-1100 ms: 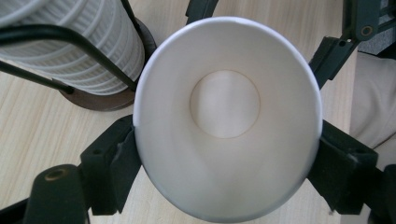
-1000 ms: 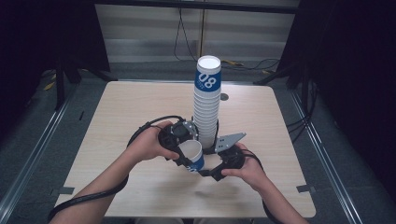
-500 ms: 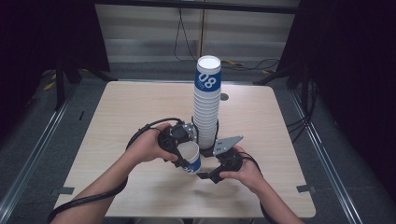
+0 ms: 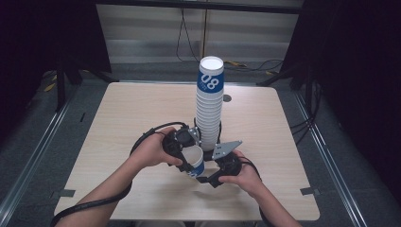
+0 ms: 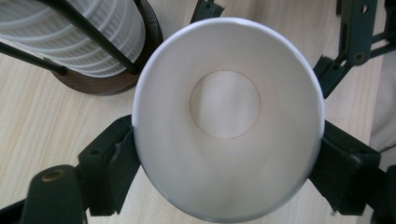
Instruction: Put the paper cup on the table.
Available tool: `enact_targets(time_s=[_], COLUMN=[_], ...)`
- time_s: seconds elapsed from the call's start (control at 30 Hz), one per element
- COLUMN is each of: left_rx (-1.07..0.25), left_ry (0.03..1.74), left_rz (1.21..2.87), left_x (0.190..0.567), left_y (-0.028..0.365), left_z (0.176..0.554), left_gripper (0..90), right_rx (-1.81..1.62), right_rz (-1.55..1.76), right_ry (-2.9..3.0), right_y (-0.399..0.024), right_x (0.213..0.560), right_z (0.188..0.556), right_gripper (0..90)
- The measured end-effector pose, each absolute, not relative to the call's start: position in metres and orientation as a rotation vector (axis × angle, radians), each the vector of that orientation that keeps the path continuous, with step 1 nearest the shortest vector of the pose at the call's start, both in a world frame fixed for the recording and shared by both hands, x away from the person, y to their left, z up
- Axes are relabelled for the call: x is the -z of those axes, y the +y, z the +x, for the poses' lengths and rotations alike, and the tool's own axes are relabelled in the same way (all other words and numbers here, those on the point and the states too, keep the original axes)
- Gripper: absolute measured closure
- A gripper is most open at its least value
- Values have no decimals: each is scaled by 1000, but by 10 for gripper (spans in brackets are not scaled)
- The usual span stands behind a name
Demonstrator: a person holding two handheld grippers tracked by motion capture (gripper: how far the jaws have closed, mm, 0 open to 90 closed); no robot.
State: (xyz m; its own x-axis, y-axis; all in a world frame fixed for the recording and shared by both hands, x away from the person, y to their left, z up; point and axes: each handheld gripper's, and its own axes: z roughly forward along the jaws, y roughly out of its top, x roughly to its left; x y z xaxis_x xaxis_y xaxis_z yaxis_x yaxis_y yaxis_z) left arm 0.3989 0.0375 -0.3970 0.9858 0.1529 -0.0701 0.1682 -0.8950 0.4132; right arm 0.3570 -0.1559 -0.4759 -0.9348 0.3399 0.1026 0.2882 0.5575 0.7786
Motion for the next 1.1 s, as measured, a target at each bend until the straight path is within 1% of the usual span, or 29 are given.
enact_targets(time_s=[0.1, 0.2, 0.27, 0.3, 0.33, 0.4, 0.43, 0.5, 0.53, 0.57, 0.6, 0.67, 0.77, 0.87, 1.1], left_rx=[49, 44, 43, 43, 56, 48, 58, 69, 69, 69, 64, 56, 65, 91, 99], left_ry=[242, 220, 242, 217, 243, 198, 232, 233, 225, 225, 216, 235, 203, 240, 239], left_rz=[2698, 2708, 2694, 2706, 2694, 2709, 2689, 2680, 2682, 2682, 2683, 2667, 2695, 2696, 2697], left_x=[398, 398, 399, 399, 400, 400, 402, 402, 402, 402, 402, 404, 405, 410, 410], left_y=[38, 37, 36, 36, 35, 34, 33, 33, 34, 34, 34, 34, 34, 34, 36], left_z=[399, 400, 398, 399, 397, 399, 397, 397, 398, 398, 398, 396, 397, 396, 396], left_gripper=[178, 177, 177, 177, 176, 176, 175, 174, 174, 173, 173, 173, 170, 157, 153], right_rx=[-1349, -1359, -1356, -1362, -1366, -1360, -1354, -1361, -1355, -1355, -1348, -1357, -1338, -1303, -1310], right_rz=[538, 547, 548, 553, 552, 548, 545, 545, 544, 544, 545, 556, 540, 530, 525], right_ry=[2713, 2710, 2708, 2708, 2705, 2709, 2712, 2710, 2697, 2697, 2690, 2692, 2692, 2701, 2707], right_y=[-153, -152, -152, -152, -152, -150, -150, -149, -149, -149, -149, -149, -151, -151, -151], right_x=[477, 478, 479, 479, 480, 481, 482, 484, 485, 485, 485, 486, 487, 488, 490], right_z=[358, 358, 358, 358, 358, 357, 357, 357, 357, 357, 357, 357, 357, 355, 354], right_gripper=[169, 170, 170, 171, 170, 174, 176, 201, 248, 248, 270, 275, 283, 284, 286])
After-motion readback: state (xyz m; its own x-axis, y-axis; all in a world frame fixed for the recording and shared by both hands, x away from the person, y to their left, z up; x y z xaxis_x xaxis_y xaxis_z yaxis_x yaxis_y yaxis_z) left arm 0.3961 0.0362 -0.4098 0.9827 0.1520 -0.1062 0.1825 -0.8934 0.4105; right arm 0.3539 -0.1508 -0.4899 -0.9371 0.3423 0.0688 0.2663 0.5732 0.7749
